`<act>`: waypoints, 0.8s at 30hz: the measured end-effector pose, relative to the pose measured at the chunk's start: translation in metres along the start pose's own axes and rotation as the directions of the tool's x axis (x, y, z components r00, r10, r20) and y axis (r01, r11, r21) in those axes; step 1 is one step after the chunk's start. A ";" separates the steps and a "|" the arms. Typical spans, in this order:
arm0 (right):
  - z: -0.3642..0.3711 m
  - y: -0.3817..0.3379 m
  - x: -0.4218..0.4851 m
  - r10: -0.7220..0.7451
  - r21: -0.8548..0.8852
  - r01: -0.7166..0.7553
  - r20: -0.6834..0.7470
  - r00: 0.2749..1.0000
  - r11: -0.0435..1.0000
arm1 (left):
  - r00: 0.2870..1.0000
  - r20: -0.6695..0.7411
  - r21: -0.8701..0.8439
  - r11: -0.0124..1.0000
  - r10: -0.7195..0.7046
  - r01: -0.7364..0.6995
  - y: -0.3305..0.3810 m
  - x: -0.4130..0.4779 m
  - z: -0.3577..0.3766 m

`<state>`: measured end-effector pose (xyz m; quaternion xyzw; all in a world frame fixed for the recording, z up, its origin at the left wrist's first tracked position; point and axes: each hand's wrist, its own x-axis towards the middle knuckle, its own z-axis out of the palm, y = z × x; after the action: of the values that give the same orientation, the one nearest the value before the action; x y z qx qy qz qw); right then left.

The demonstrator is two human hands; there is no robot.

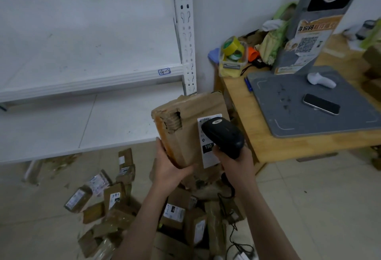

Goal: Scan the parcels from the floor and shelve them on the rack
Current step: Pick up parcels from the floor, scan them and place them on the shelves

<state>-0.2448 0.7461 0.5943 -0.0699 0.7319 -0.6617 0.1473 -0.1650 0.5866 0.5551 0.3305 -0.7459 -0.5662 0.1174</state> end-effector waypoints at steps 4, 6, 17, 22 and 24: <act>-0.001 0.003 -0.011 0.022 -0.028 -0.024 -0.057 0.998 0.999 | 0.998 0.025 -0.026 0.998 0.052 -0.052 0.001 -0.011 0.002; -0.004 0.007 -0.015 0.029 -0.037 -0.032 -0.085 0.996 0.999 | 0.998 0.025 -0.019 0.998 0.053 -0.053 0.000 -0.012 0.003; -0.009 0.010 -0.034 -0.001 -0.039 -0.002 -0.083 0.997 0.999 | 0.988 -0.007 -0.049 0.987 0.153 -0.153 -0.008 -0.027 -0.001; -0.006 0.010 -0.044 -0.023 -0.040 0.020 -0.067 0.998 0.999 | 0.986 -0.022 -0.058 0.984 0.167 -0.168 -0.010 -0.034 -0.005; -0.007 0.010 -0.048 -0.038 -0.057 0.033 -0.072 0.997 0.998 | 0.986 -0.018 -0.063 0.984 0.166 -0.166 -0.010 -0.036 -0.004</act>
<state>-0.2007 0.7679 0.5910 -0.0628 0.7537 -0.6455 0.1067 -0.1315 0.6047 0.5548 0.2667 -0.7515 -0.5762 0.1794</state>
